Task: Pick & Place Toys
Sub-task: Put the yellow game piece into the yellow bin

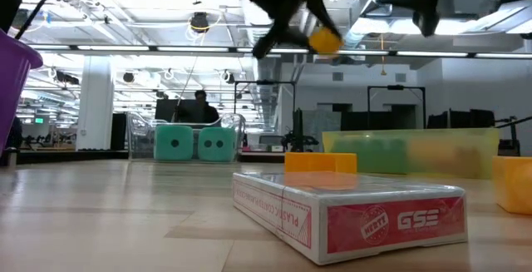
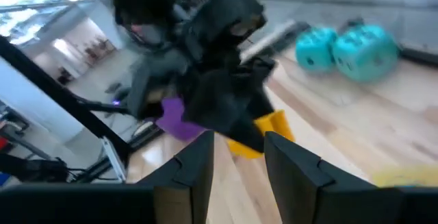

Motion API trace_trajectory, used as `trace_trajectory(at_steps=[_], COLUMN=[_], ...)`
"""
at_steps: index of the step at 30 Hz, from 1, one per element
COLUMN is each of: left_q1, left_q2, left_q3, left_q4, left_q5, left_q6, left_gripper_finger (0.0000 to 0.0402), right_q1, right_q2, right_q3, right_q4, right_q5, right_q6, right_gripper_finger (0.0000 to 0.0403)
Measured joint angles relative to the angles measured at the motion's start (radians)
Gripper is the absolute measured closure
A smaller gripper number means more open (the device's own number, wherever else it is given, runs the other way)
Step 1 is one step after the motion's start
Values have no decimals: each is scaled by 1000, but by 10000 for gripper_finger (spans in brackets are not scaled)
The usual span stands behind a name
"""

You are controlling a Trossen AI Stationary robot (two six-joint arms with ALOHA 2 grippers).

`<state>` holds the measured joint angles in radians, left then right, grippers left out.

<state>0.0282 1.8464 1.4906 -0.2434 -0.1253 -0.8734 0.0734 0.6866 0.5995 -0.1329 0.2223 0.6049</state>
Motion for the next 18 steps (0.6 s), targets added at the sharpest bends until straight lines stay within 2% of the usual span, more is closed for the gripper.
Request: trace_trajectory(at_steps=[3,6,12,18], left_q1=[16,25,26,26], left_q2=[-37,-50,-54,-54], left_q3=[1,1,0,0], left_q4=[46,72,125,145], left_q5=[2,3,3,3], left_q6=[-1,-27,-50,-52], left_gripper_finger=[277,277,277,277], right_q1=[5,5,34,105], right_q2=[8,41,141,263], right_q3=[5,23,87,185], right_q4=[38,37,62,62], right_q5=[-2,11,85,295], right_q6=[-59,-126,-288,-437], right_gripper_finger=[276,253,152,58])
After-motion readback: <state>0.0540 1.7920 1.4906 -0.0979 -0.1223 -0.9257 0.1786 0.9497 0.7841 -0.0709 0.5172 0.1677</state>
